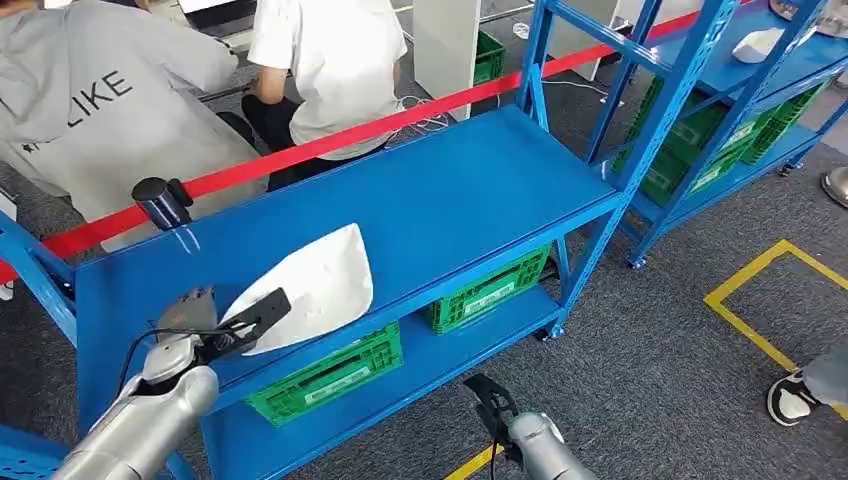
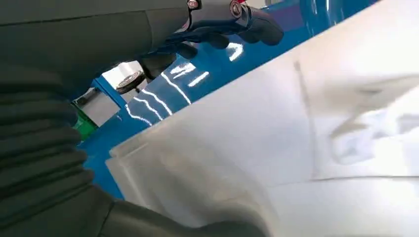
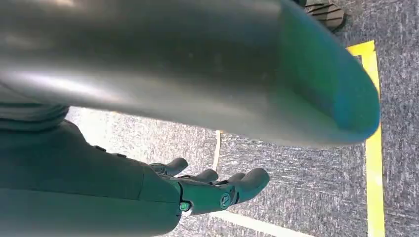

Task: Take the parts from the cabinet and place them on the table.

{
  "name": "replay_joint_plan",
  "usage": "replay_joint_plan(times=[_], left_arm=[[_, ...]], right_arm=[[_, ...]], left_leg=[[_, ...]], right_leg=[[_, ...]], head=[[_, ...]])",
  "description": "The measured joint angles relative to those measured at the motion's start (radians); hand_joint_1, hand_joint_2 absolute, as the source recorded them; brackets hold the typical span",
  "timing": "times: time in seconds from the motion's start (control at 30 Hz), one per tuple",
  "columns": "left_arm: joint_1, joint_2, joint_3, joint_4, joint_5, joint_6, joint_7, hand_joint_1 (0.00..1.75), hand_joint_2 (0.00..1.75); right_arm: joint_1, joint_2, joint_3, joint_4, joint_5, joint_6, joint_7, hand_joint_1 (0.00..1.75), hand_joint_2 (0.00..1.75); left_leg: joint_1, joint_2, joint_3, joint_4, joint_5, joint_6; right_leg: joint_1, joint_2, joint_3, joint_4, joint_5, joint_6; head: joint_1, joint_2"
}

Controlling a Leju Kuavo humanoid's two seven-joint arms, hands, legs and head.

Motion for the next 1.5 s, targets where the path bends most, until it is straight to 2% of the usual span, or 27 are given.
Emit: replay_joint_plan(times=[0.07, 0.1, 0.13, 1.33, 1.4, 1.5], left_arm=[[-0.001, 0.0, 0.002, -0.001, 0.0, 0.002, -0.002, 0.0, 1.75], [-0.001, 0.0, 0.003, -0.002, 0.0, 0.003, -0.002, 0.09, 1.75], [-0.002, 0.0, 0.006, -0.002, -0.001, 0.003, -0.002, 1.75, 1.75], [-0.009, 0.0, 0.013, -0.002, -0.018, -0.028, -0.016, 1.75, 1.75], [-0.009, 0.0, 0.015, -0.002, -0.016, -0.027, -0.025, 1.75, 1.75], [-0.006, 0.0, 0.024, -0.002, 0.007, 0.018, -0.075, 1.75, 1.75]], right_arm=[[0.0, 0.0, 0.0, 0.0, 0.0, 0.0, 0.0, 0.0, 0.0], [0.0, 0.0, 0.0, 0.0, 0.0, 0.0, 0.0, 0.0, 0.0], [0.0, 0.0, 0.0, 0.0, 0.0, 0.0, 0.0, 0.0, 0.0], [-0.002, 0.001, 0.0, 0.0, 0.003, -0.001, 0.0, 0.0, 0.0], [-0.003, 0.001, 0.0, 0.0, 0.003, -0.003, 0.0, 0.0, 0.0], [-0.003, 0.001, 0.0, 0.0, 0.003, -0.007, 0.0, 0.0, 0.0]], left_leg=[[0.0, 0.0, 0.001, 0.0, 0.0, 0.0], [0.0, 0.0, 0.001, 0.0, 0.0, 0.0], [0.0, 0.0, 0.001, 0.0, 0.0, 0.0], [0.0, -0.001, 0.003, -0.001, 0.002, 0.001], [0.0, -0.001, 0.003, -0.001, 0.002, 0.001], [-0.001, -0.001, 0.003, -0.001, 0.002, 0.001]], right_leg=[[0.0, 0.0, 0.001, 0.0, 0.0, 0.0], [0.0, 0.0, 0.001, 0.0, 0.0, 0.0], [0.0, 0.0, 0.001, 0.0, 0.0, 0.0], [0.0, -0.002, 0.004, 0.0, 0.0, 0.0], [-0.001, -0.002, 0.004, -0.001, 0.0, 0.0], [-0.001, -0.003, 0.004, -0.001, 0.0, 0.0]], head=[[0.0, 0.0], [0.0, 0.0], [0.0, 0.0], [0.0, 0.0], [0.0, 0.0], [0.0, 0.0]])
